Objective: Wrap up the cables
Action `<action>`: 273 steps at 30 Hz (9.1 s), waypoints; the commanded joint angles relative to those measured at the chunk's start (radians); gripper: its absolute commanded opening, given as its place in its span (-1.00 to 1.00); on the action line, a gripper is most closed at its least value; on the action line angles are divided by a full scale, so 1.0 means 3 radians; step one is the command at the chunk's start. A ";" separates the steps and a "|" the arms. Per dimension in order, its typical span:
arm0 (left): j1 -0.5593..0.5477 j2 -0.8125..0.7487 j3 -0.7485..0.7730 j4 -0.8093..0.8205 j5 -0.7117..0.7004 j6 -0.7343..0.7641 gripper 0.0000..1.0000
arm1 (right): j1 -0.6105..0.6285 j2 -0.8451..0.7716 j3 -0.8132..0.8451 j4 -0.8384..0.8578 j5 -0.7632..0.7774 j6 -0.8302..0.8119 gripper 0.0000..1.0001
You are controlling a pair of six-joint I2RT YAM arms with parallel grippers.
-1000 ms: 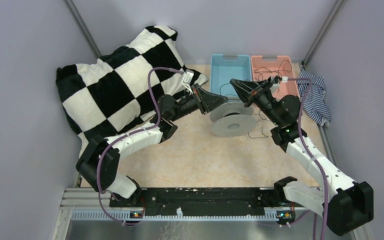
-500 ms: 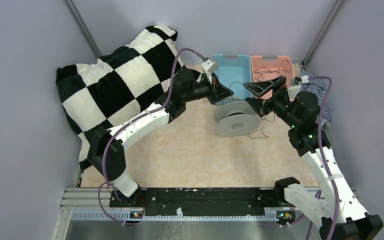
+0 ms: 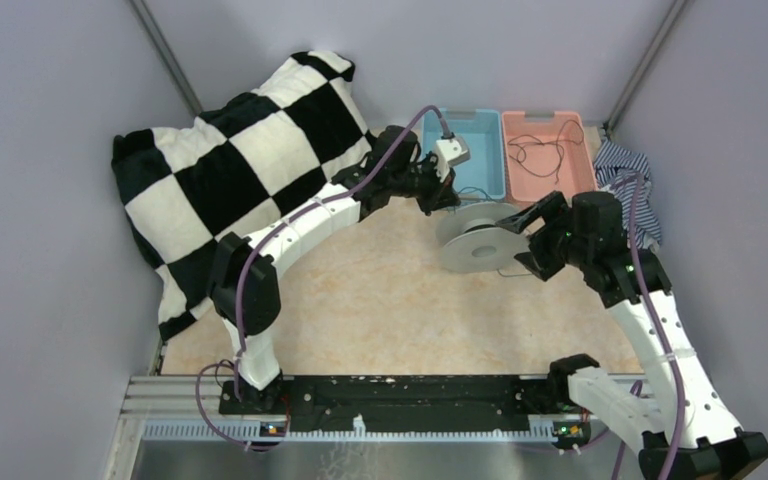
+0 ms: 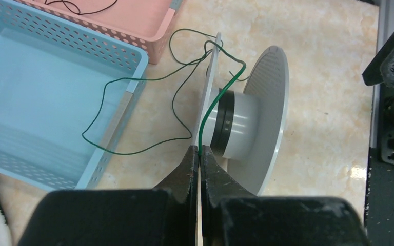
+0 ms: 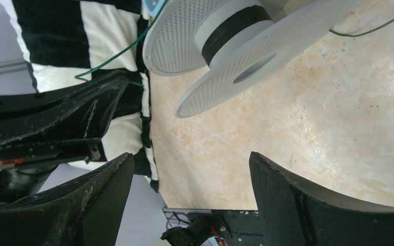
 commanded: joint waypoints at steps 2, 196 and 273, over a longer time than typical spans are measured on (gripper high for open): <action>0.0011 -0.0010 0.0161 -0.0055 -0.0024 0.0403 -1.00 | 0.0004 0.0140 -0.0019 -0.0111 0.0093 0.0339 0.65; -0.1364 -0.1095 -0.1846 0.1384 -0.3448 -0.0363 -0.49 | 0.0440 0.1024 0.0438 0.0020 -0.0448 -0.0357 -1.00; -0.0202 -0.2556 -0.0340 -0.1179 -0.2263 -0.0876 -1.00 | 0.0251 0.2180 -0.0253 0.2339 0.0840 -0.4704 0.72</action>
